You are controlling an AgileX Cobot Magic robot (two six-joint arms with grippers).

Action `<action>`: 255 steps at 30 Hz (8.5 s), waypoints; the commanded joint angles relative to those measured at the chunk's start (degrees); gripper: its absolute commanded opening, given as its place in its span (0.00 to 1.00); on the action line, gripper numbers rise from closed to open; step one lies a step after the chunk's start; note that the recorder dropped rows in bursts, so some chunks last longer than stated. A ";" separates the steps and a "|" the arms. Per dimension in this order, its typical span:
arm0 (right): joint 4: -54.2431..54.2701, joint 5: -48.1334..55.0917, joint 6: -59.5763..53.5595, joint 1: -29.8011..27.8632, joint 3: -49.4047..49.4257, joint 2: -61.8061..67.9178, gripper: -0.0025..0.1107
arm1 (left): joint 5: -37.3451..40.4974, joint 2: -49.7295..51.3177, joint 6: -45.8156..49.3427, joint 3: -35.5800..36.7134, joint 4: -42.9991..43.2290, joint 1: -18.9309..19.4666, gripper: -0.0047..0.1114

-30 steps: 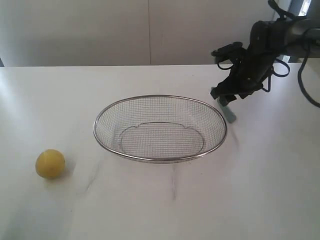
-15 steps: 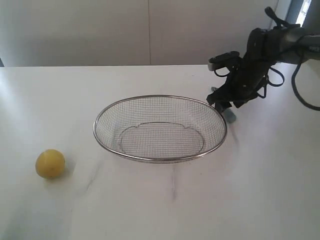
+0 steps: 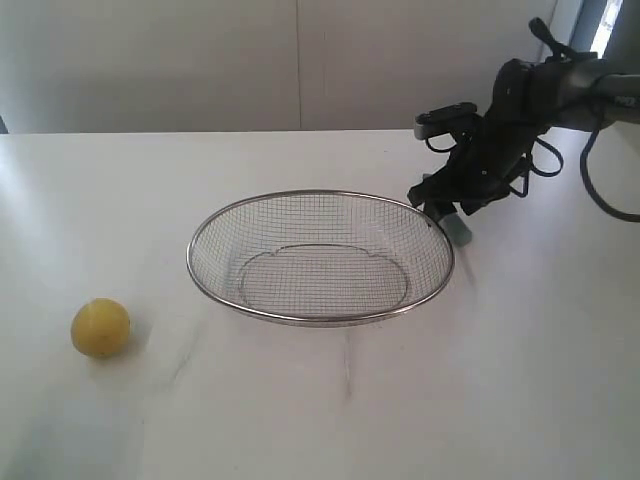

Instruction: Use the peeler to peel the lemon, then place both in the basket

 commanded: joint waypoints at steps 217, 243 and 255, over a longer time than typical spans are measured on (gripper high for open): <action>3.34 13.10 2.22 -0.63 34.77 -51.68 0.05 | -40.57 -0.17 -13.18 0.21 -0.11 -0.15 0.04; 3.34 12.87 3.41 -0.63 34.77 -51.68 0.05 | -18.71 42.31 -15.63 -25.58 24.42 -0.15 0.04; 3.34 12.87 3.41 -0.63 34.77 -51.68 0.05 | -13.55 57.87 -28.86 -26.67 21.91 -1.58 0.04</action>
